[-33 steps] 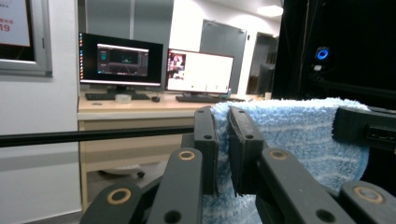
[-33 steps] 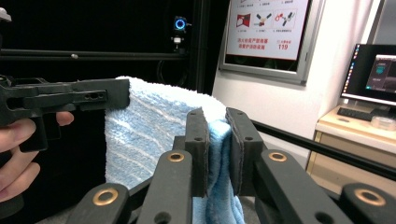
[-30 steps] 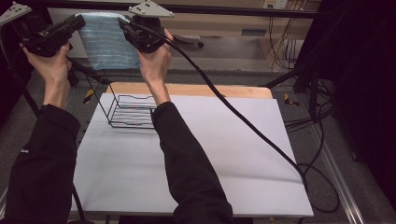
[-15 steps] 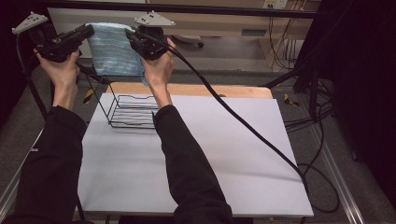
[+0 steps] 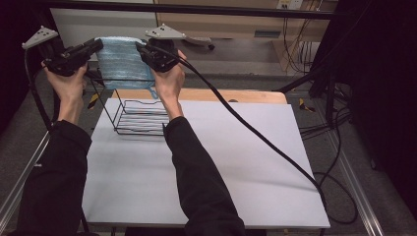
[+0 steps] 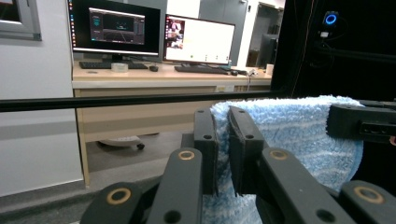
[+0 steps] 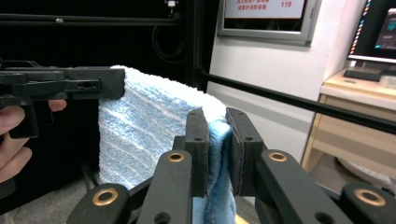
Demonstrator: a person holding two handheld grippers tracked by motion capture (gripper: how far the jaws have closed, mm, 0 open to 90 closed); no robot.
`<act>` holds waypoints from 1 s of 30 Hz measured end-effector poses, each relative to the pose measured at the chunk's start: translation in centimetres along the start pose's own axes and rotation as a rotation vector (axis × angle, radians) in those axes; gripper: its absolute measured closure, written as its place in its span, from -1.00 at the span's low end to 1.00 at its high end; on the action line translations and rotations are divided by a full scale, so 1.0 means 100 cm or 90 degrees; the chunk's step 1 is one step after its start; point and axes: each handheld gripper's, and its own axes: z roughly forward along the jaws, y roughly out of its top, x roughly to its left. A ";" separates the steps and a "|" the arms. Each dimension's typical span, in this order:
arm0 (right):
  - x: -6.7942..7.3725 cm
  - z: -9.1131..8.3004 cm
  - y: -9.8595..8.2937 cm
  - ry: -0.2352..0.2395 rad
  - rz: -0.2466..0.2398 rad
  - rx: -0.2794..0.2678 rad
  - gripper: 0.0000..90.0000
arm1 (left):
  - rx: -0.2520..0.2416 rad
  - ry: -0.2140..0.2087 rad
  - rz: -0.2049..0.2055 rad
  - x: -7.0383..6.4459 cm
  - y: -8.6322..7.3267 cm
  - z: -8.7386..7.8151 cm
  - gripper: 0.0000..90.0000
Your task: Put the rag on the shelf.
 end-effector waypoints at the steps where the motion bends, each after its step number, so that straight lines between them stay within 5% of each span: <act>1: 0.001 0.000 -0.003 0.002 0.003 0.002 0.79 | 0.002 -0.002 -0.001 0.001 -0.003 -0.002 0.83; 12: 0.008 -0.006 -0.027 0.037 0.000 0.012 0.78 | 0.015 -0.031 0.000 0.002 -0.026 -0.019 0.82; 30: 0.024 -0.026 -0.036 0.106 -0.034 0.047 0.78 | 0.041 -0.059 -0.006 -0.004 -0.046 -0.049 0.78</act>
